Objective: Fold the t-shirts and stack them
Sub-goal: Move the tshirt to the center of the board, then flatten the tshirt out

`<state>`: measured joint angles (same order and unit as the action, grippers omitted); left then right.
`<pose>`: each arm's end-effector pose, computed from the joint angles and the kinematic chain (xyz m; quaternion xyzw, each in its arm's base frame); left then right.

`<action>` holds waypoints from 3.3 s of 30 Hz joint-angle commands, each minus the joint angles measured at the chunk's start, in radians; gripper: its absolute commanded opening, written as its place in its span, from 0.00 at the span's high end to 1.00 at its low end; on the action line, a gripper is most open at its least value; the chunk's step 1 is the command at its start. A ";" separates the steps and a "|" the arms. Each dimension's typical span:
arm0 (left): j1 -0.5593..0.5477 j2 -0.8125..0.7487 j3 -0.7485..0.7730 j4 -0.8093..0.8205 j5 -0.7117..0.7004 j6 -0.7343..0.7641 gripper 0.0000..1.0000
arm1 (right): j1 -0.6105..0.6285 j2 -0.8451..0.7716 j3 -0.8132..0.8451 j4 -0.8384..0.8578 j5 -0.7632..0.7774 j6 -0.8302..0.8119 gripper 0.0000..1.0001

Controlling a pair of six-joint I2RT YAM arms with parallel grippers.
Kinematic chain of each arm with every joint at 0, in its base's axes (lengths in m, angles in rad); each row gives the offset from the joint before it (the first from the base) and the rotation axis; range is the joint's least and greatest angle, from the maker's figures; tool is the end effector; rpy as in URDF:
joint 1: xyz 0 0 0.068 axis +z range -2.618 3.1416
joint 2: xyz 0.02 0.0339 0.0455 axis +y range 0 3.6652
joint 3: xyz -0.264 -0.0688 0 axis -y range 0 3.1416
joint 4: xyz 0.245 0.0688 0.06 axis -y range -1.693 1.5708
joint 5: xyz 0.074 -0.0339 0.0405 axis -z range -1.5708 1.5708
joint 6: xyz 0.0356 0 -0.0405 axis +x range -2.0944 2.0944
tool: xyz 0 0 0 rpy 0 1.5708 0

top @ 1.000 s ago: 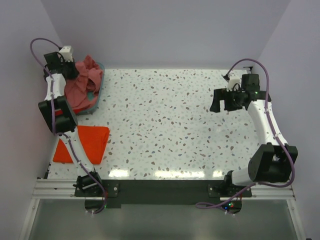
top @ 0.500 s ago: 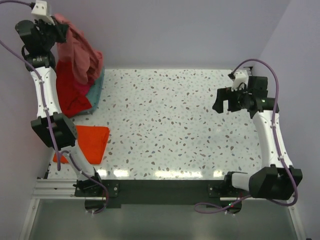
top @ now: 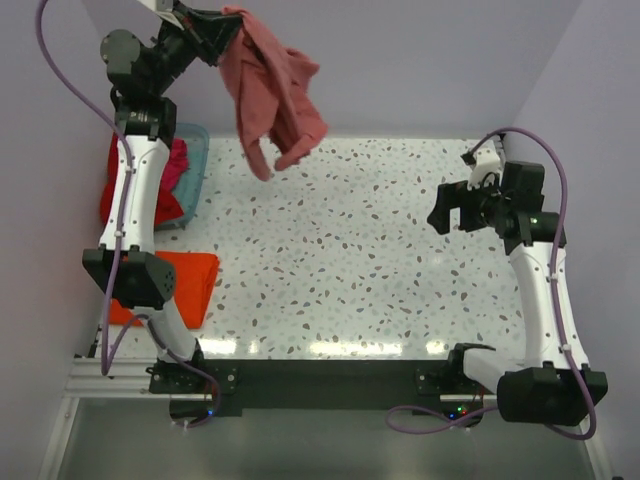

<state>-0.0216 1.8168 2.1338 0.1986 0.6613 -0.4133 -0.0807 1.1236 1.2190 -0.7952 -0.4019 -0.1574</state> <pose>0.3866 -0.0302 0.5533 0.1825 0.5217 -0.3359 0.7627 0.2261 -0.0043 0.3658 -0.1182 0.8845 0.1306 0.4319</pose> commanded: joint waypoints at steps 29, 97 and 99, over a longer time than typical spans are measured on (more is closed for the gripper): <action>-0.248 -0.068 -0.855 -0.510 -0.075 0.648 0.07 | 0.036 0.501 -0.052 -0.014 0.168 0.010 0.11; 0.022 -0.465 -0.948 -0.475 -0.129 0.722 1.00 | 0.137 0.001 0.064 0.101 0.524 -0.321 1.00; 0.022 -0.424 -0.858 -0.409 -0.175 0.653 1.00 | 0.137 0.063 0.123 0.155 0.555 -0.285 1.00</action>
<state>-0.0128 1.3800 1.1706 -0.3809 0.5209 0.3237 0.0692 1.1168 1.2469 -0.7479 0.0639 -0.4759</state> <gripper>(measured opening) 0.040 0.022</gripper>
